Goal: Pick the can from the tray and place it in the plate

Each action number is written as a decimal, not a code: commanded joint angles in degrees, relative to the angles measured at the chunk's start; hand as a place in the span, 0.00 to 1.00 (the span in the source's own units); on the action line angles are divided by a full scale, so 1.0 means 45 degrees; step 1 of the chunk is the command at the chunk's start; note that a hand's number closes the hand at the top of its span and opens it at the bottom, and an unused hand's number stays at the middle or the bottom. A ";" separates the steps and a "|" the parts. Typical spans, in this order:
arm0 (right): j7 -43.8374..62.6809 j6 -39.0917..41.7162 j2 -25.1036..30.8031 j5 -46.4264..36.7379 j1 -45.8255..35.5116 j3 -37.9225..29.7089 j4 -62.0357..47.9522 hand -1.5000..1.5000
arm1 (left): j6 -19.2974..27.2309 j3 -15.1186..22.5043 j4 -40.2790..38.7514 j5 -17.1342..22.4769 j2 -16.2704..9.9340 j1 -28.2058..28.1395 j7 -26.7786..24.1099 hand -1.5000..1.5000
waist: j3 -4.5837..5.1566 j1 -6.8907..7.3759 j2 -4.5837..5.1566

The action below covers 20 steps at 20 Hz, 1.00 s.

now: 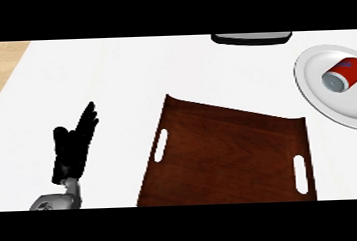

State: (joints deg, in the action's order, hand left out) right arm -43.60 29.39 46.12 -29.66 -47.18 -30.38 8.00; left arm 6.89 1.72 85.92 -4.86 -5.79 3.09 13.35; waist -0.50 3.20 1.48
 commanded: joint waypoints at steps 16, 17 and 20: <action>-0.1613 -0.0348 0.0053 -0.0079 0.1344 0.0437 0.0263 0.00 | -0.0078 0.0025 0.0061 -0.0015 0.0053 0.0136 0.0107 0.50 | -0.0016 0.0100 0.0061; -0.1455 0.0051 0.0385 0.0023 0.1201 0.0358 0.0194 0.00 | 0.0084 0.0128 -0.0143 -0.0135 0.0245 0.0058 -0.0018 0.50 | -0.0003 0.0034 0.0039; -0.1440 -0.0213 0.0305 0.0011 0.1317 0.0394 0.0144 0.00 | -0.0098 0.0187 -0.0183 -0.0150 0.0131 0.0454 0.0191 0.50 | -0.0024 0.0072 0.0102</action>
State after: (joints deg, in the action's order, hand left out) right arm -45.42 23.45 46.12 -29.69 -42.40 -28.56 9.24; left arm 6.61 2.08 85.15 -5.27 -5.34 3.71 13.15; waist -0.54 3.66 1.81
